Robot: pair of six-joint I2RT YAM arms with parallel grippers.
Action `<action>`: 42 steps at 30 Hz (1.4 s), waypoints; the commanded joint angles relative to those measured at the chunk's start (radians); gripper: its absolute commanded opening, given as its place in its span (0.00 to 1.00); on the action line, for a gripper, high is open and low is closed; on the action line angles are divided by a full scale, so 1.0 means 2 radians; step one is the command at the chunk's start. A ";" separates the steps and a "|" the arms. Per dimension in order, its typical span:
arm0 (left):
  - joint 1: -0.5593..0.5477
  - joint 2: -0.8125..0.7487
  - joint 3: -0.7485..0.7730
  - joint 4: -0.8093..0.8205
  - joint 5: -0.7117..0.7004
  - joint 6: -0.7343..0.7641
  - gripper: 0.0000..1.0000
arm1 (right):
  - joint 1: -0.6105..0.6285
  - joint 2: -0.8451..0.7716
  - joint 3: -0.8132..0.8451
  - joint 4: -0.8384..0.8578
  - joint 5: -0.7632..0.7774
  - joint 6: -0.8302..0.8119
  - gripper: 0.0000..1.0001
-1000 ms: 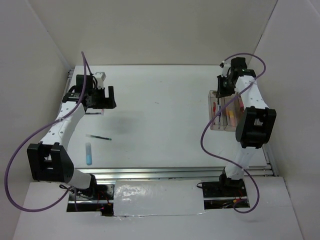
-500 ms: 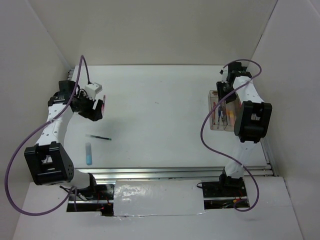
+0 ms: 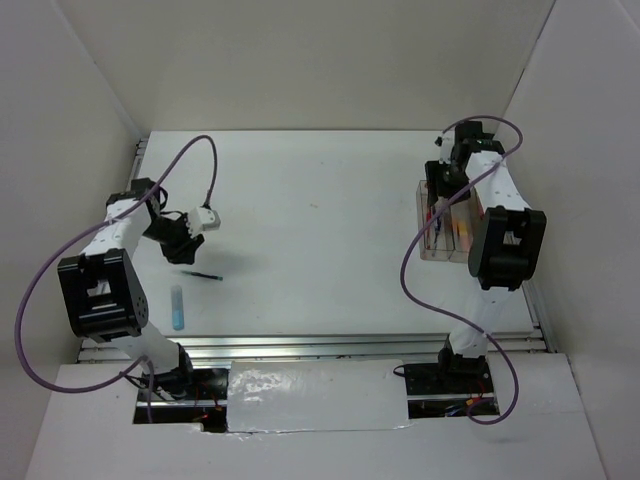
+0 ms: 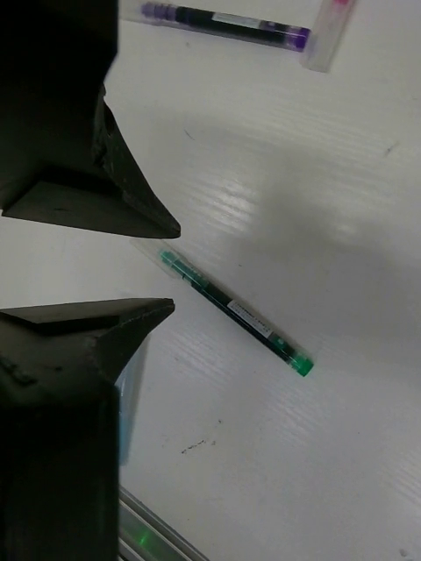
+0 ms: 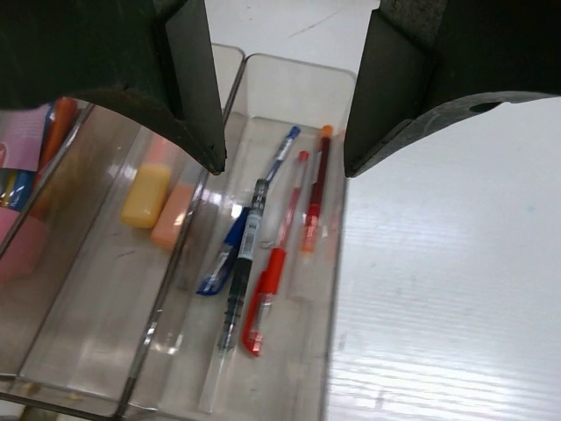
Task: Sort the stationery into containers
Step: Pick up the pen from the corner of the board.
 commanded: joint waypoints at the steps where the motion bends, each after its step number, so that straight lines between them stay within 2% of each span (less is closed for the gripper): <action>1: -0.028 -0.006 -0.030 0.002 0.012 0.064 0.45 | 0.013 -0.055 0.022 -0.028 -0.043 0.010 0.63; 4: -0.042 -0.004 -0.055 0.041 -0.001 0.063 0.45 | 0.019 -0.069 0.025 -0.037 -0.060 0.012 0.63; 13: -0.069 0.039 -0.071 0.075 -0.015 0.053 0.45 | 0.031 -0.083 0.046 -0.061 -0.082 0.013 0.64; 22: -0.088 0.066 -0.082 0.078 -0.031 0.073 0.45 | 0.032 -0.086 0.048 -0.068 -0.090 0.008 0.64; 31: -0.117 0.071 -0.137 0.100 -0.056 0.094 0.33 | 0.032 -0.088 0.051 -0.072 -0.096 0.002 0.63; 37: -0.158 0.060 -0.150 0.112 -0.067 0.095 0.11 | 0.033 -0.095 0.054 -0.076 -0.107 -0.002 0.63; 42: -0.205 0.017 -0.124 0.103 -0.059 0.082 0.04 | 0.032 -0.105 0.064 -0.088 -0.135 -0.010 0.62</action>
